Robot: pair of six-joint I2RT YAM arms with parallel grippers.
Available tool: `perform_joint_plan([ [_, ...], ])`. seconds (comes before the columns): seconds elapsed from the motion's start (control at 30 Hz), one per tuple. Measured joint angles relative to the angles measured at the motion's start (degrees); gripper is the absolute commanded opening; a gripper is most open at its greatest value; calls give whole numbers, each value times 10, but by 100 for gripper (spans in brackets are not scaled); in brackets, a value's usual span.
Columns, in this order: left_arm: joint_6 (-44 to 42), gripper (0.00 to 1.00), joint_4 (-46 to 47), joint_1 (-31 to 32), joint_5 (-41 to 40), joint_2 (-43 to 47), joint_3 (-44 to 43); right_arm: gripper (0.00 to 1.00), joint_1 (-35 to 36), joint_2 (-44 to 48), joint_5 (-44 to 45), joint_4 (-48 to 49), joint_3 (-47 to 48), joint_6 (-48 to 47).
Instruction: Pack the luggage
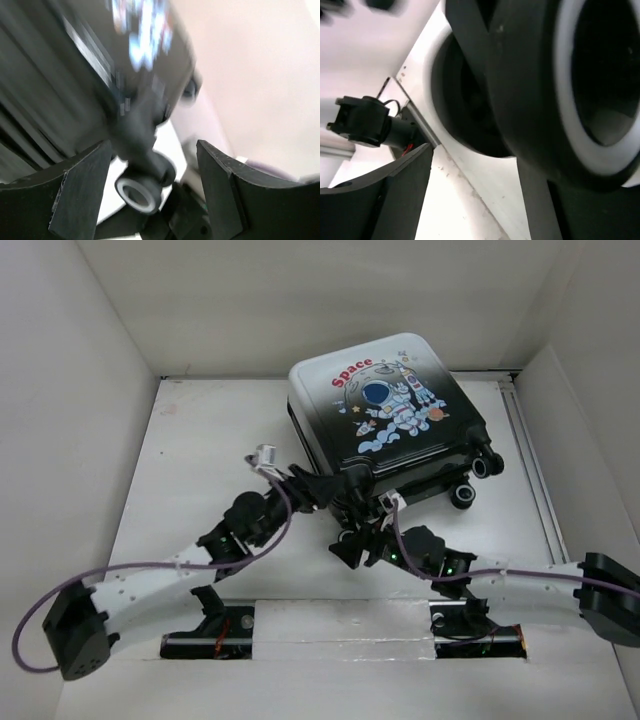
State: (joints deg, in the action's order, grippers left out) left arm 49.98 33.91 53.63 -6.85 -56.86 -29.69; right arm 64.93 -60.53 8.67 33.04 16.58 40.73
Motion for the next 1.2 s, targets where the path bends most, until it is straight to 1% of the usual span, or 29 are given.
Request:
perform_joint_plan([
  [0.07,-16,64,-12,-10,-49,64,5,75,0,29,9,-36,8,-3],
  [0.1,-21,62,-15,-15,-72,96,10,77,0,40,12,-57,9,-7],
  [0.2,-33,47,-24,-25,-123,163,43,78,1,64,14,-124,16,-13],
  [0.23,-35,42,-27,-26,-132,174,58,82,1,71,14,-149,20,-16],
  [0.27,-36,36,-29,-26,-137,177,74,85,2,79,14,-171,25,-18],
  [0.3,-38,33,-29,-26,-139,173,94,88,2,86,14,-193,33,-20],
  [0.33,-40,30,-31,-26,-138,165,113,88,2,94,15,-213,43,-22],
  [0.4,-41,30,-33,-18,-136,138,156,90,4,106,19,-255,70,-26],
  [0.43,-41,32,-33,-6,-137,119,175,90,4,111,22,-275,86,-29],
  [0.5,-43,32,-32,30,-143,78,204,91,4,118,33,-310,117,-35],
  [0.53,-45,34,-33,46,-147,59,210,93,4,121,39,-323,130,-36],
  [0.57,-48,35,-31,58,-147,41,211,97,4,124,46,-335,143,-38],
  [0.63,-53,35,-9,67,-151,10,210,98,4,130,58,-361,162,-39],
  [0.77,-74,37,35,78,-161,-64,176,100,5,130,79,-396,182,-43],
  [0.97,-120,38,82,125,-197,-142,92,100,5,116,118,-439,207,-47],
  [1.07,-137,38,113,129,-211,-168,77,100,4,121,134,-451,209,-48],
  [1.2,-151,38,130,129,-224,-195,70,100,0,127,139,-452,209,-49],
])
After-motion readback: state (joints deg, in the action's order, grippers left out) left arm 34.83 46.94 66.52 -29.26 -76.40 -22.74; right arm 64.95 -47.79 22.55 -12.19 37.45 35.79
